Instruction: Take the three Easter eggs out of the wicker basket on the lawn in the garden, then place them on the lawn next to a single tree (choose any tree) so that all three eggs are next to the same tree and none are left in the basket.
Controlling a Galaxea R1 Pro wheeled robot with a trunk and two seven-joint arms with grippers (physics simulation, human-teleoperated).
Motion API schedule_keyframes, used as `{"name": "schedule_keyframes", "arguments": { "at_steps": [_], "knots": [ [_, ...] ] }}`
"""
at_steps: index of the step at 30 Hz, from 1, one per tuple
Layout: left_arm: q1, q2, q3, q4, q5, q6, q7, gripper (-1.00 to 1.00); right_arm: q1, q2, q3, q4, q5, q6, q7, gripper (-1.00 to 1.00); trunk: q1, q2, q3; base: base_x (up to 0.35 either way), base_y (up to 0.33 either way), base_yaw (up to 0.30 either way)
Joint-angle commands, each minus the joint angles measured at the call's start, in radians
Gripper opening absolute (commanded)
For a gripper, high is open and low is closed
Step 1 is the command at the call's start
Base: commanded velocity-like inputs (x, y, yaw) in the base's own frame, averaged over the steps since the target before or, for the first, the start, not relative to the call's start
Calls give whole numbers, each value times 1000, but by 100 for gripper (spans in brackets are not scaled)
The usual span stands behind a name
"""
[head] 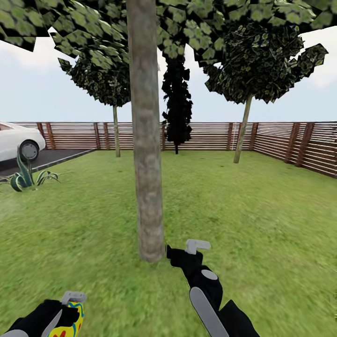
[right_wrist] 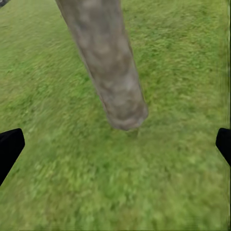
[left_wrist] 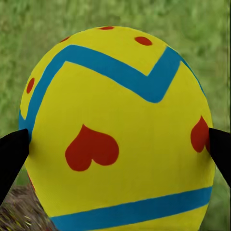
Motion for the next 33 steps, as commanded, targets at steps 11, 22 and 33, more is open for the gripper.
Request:
{"name": "schedule_keyframes", "arguments": {
  "at_steps": [11,22,33],
  "knots": [
    [0,1,-6,0,6,2,-1,-100,-2,-3,1,-1,-8,2,-8,100,0,-1,11,311,-40,-224],
    [0,1,-6,1,6,-4,-1,-100,-1,0,1,-1,-3,2,-8,100,0,-1,17,333,0,-119],
    [0,1,-6,-1,6,-4,-1,-100,-1,0,0,-1,-4,2,-8,100,0,-1,19,193,-144,-49]
  ]
}}
